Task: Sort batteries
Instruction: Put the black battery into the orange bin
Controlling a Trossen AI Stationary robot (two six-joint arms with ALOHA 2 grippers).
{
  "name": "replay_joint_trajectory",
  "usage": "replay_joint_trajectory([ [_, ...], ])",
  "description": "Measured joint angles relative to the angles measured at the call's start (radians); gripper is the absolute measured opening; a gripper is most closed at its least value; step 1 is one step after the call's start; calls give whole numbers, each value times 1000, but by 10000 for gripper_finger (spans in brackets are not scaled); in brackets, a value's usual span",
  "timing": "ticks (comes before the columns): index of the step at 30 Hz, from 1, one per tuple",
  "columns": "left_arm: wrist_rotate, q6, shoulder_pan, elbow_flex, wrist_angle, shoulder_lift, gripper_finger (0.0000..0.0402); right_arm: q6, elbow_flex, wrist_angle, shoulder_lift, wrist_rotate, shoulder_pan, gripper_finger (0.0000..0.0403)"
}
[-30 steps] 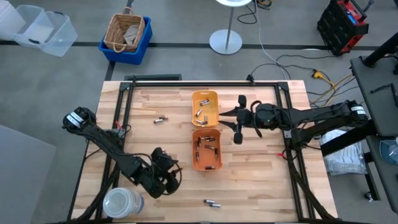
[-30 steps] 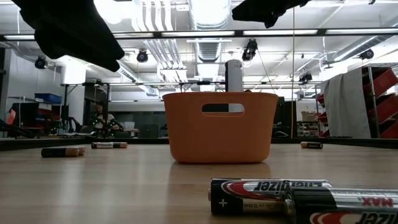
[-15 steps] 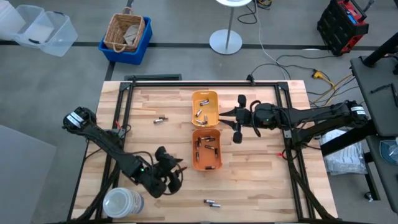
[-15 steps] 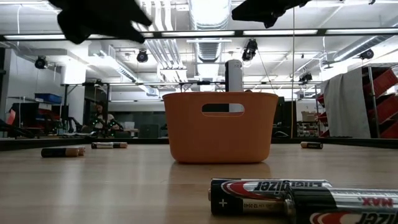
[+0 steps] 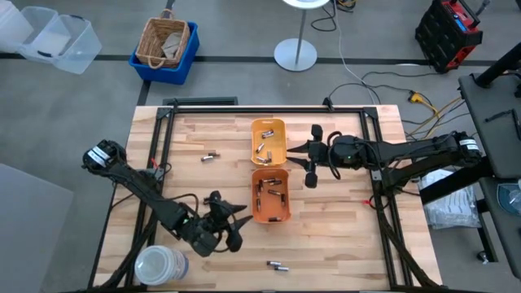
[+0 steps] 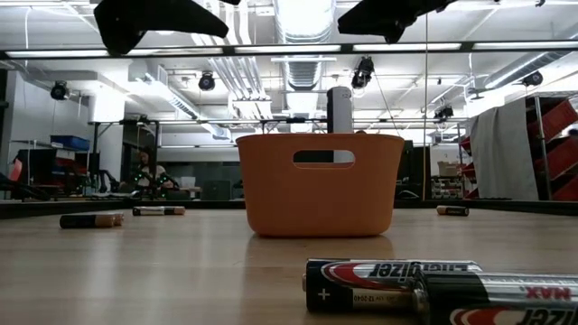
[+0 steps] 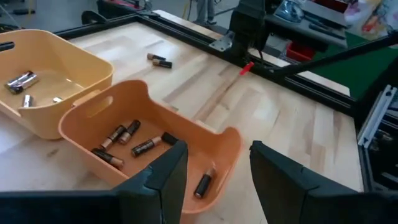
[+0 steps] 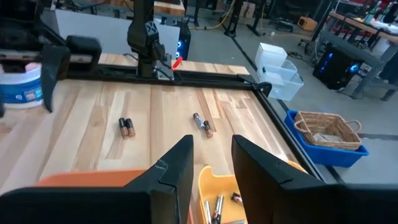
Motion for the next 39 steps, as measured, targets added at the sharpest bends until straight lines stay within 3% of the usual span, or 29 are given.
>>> replay_joint_trajectory([
  [8,11,-21,18,0,17,-3,155,1,0,-38,0,-1,4,93],
  [11,130,-42,31,0,-57,-5,154,0,0,-55,0,-1,4,84],
  [16,317,-291,67,8,-306,-5,154,0,0,-80,0,-1,4,72],
  [19,397,-353,95,49,-452,-5,153,0,0,-80,0,-1,4,68],
  [24,550,-349,98,170,-749,-4,153,10,0,-81,0,-2,4,73],
  [27,557,-328,97,230,-926,-3,153,15,0,-81,0,-3,4,81],
  [33,585,-90,95,239,-958,-3,153,25,0,-84,0,-6,4,93],
  [39,588,-103,97,192,-962,-2,153,14,0,-109,-1,-28,4,100],
])
